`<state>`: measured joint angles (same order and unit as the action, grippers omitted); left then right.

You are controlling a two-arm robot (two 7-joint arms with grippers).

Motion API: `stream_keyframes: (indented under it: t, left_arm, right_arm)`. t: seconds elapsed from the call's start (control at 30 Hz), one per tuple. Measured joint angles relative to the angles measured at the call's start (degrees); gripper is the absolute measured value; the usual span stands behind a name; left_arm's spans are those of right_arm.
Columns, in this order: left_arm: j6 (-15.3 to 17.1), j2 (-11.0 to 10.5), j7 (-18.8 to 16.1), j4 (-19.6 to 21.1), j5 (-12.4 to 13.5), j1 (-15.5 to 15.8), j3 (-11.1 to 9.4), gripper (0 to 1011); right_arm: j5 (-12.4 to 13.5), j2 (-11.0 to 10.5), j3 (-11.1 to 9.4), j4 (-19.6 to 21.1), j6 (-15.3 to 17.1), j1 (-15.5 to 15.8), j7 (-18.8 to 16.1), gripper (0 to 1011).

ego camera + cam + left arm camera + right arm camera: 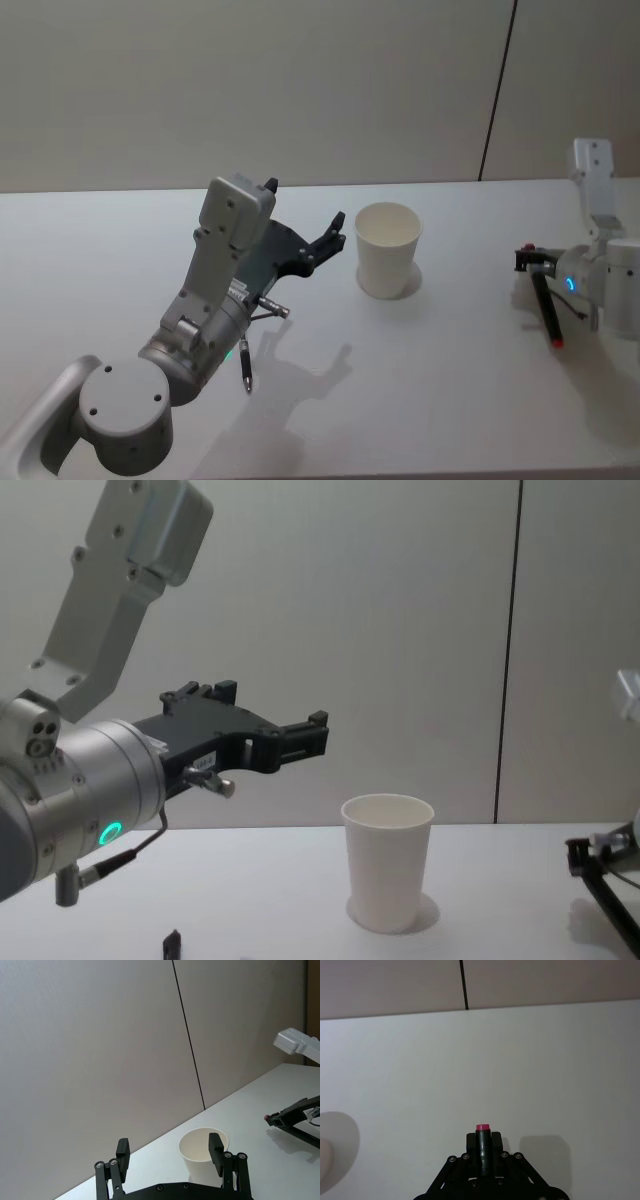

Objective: Place the pen into the pen holder.

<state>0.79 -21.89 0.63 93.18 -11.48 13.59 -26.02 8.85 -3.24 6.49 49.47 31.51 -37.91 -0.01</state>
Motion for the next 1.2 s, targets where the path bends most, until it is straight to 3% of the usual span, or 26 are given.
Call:
stream_keyframes:
  t: [0.43,0.6,0.87,1.2]
  left_arm:
    - [0.0,0.0,0.0,0.0,0.0,0.0,0.0,1000]
    - [0.0,0.0,0.0,0.0,0.0,0.0,0.0,1000]
    - [0.0,0.0,0.0,0.0,0.0,0.0,0.0,1000]
    - [0.0,0.0,0.0,0.0,0.0,0.0,0.0,1000]
  right_arm:
    - [-1.2,-0.1,0.9,8.1,-6.1,4.1,-0.7,161]
    - [-1.9,-0.1,1.4,11.4,-9.8,5.8,-1.2,161]
    - [-2.7,0.1,2.2,14.2,-14.6,7.3,-2.1,161]
    - [-3.9,0.8,3.5,16.0,-23.4,8.0,-3.8,161]
